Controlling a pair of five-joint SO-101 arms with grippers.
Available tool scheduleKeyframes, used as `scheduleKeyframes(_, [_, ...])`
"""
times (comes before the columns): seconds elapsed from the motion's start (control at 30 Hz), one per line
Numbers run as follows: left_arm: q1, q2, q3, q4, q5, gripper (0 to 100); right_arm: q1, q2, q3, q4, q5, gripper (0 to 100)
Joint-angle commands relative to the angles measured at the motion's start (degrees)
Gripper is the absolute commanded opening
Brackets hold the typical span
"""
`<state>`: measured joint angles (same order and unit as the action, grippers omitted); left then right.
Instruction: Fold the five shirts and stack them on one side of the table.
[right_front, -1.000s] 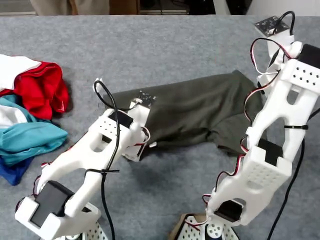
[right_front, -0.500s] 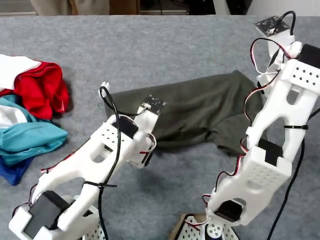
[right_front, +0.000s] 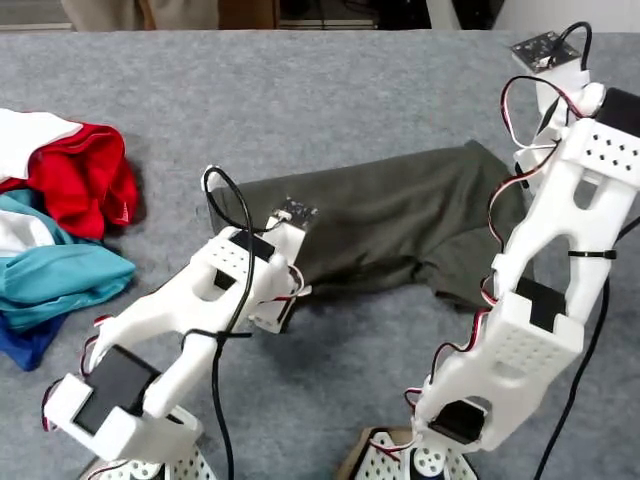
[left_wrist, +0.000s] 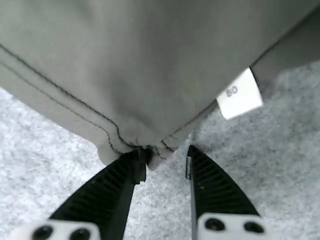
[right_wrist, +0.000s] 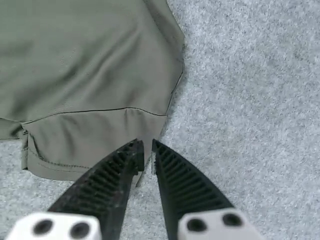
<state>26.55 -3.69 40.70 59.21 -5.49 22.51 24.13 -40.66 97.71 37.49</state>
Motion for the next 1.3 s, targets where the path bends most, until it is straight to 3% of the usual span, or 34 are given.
scheduleKeyframes(0.0, [-0.6,0.7,-2.0,-1.2,0.3,14,1.1,-3.8,-0.3,-1.0,-0.6,4.8])
scheduleKeyframes(0.1, [-0.6,1.0,-2.6,-1.2,0.4,14,1.1,-3.6,-0.1,-1.0,-0.5,4.8])
scheduleKeyframes(0.27, [-0.6,1.0,-3.2,-2.9,0.4,4,0.7,-3.4,0.9,-3.0,-0.4,4.8])
scheduleKeyframes(0.63, [-0.7,1.0,-3.0,-3.1,0.2,3,-3.8,-3.5,29.7,-27.0,-3.3,4.5])
scheduleKeyframes(0.87, [-1.1,0.6,-3.1,1.0,-0.4,3,-3.4,-3.5,43.0,-40.4,-5.0,4.5])
scheduleKeyframes(1.07, [-7.6,0.6,-3.5,3.3,-6.7,2,-2.1,-0.9,44.3,-45.1,-4.7,4.5])
scheduleKeyframes(1.27, [-14.3,0.5,-3.5,3.3,-11.1,2,-1.5,5.5,36.5,-40.2,-4.7,4.5])
